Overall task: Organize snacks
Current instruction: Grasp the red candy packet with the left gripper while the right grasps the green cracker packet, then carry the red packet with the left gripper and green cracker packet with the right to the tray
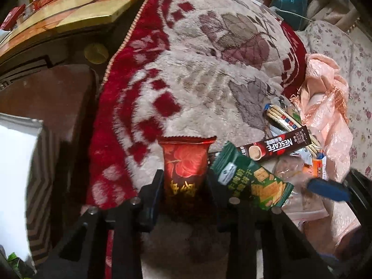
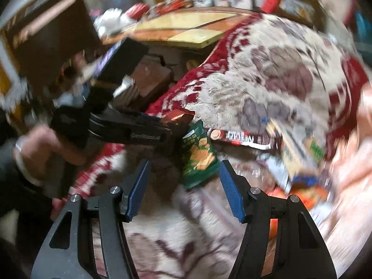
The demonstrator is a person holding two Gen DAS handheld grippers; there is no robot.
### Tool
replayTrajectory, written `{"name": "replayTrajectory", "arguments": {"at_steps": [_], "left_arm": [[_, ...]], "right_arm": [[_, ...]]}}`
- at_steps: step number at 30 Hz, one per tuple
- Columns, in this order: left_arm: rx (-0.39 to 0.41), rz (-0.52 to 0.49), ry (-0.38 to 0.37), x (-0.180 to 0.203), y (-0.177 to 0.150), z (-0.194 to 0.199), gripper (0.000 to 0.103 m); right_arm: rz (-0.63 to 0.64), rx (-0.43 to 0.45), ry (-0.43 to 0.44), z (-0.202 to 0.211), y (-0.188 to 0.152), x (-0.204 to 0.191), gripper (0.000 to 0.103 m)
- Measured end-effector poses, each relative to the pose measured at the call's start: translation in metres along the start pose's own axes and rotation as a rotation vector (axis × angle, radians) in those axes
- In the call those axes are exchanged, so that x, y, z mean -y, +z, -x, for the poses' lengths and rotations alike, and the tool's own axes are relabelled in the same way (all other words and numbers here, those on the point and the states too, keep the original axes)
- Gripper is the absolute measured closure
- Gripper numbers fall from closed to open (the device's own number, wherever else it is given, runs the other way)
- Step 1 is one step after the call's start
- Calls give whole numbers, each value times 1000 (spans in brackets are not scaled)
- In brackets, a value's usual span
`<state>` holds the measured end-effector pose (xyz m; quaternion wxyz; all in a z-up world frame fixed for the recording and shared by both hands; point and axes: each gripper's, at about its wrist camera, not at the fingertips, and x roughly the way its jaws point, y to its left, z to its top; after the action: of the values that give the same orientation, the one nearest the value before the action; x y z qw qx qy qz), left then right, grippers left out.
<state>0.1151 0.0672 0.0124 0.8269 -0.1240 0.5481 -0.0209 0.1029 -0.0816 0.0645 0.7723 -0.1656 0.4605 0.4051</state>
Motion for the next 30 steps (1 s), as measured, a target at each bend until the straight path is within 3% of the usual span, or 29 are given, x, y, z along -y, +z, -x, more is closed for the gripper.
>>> {"name": "replayTrajectory", "arguments": {"at_steps": [6,11,12,13,14,23,26,30], "left_arm": [[14,13,41,-14,-8,19,67],[39,31,79,-20,-16,33,67],[41,35,87,-21,-18,35,67],[43,38,91,-21,-20,37,67],[46,42,91,-21,-23,40,67],[114,77,116,-24,-55,77,67],[132,82,124,-25,-65,90,67],[152,106,133,-30,-81,108,67]], "right_arm": [[153,-124,-74,-38,20,-5,42],[244,-205,-81,-63,26,-19,42],[253,-226,-96,-69,26,-20,46],[249,-243,-101,-75,25,-19,58],[234,-247,-101,-77,25,-17,58],[-58,-79,-50,-19,11,6,59],[-148,-7,10,4,5,4,59],[-179,44,37,21,0,-16,59]]}}
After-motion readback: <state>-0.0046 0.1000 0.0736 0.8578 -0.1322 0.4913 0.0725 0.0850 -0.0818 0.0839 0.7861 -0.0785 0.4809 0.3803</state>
